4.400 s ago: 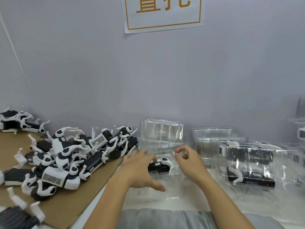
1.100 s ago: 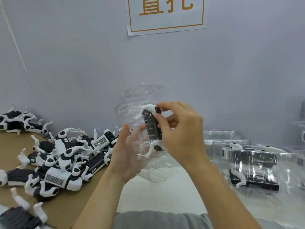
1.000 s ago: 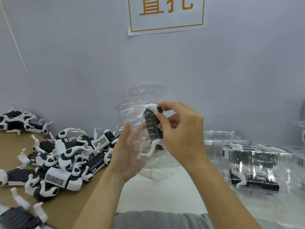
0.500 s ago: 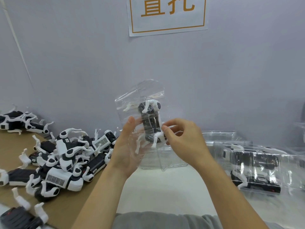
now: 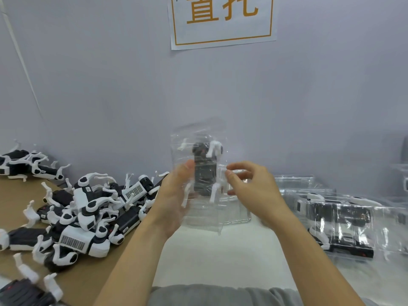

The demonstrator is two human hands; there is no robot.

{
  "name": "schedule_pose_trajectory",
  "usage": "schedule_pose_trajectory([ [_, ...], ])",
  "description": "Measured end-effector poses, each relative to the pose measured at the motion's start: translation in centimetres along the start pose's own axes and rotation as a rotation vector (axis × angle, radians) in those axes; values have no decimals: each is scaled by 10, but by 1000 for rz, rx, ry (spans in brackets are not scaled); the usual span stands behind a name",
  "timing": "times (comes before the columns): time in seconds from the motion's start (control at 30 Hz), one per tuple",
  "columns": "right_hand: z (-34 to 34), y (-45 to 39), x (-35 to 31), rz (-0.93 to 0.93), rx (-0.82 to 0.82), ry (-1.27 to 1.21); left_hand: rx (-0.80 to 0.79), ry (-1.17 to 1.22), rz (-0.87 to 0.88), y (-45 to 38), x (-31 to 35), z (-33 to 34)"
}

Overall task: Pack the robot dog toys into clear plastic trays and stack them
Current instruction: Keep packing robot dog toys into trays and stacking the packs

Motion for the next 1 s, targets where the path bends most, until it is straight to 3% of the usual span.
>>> schedule_pose_trajectory([
  [0.2, -21, -10, 5, 166, 162, -317, 46, -360, 31, -8, -12, -10],
  [0.33, -25, -9, 0, 327, 4, -428, 20, -676, 31, -8, -23, -12],
  [0.47, -23, -10, 5, 361, -136, -180, -41, -911, 120, -8, -29, -3],
  [0.7, -16, -10, 20, 298, -109, -30, -128, -1144, 275, -6, -26, 6],
  [0.87, -18, -11, 24, 323, -131, 1, -204, -1231, 244, -7, -23, 6],
  [1.0, -18, -6, 27, 411, -244, 161, -321, -1249, 85, -6, -21, 5],
])
Point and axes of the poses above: each hand's wrist, its own y-axis away from the middle knuckle, its own z-axis out of the palm, x = y × z, the point moved 2 cm from there along -y, towards the middle knuckle, and after that the axes turned 9 degrees about z, right-handed, at the moved point
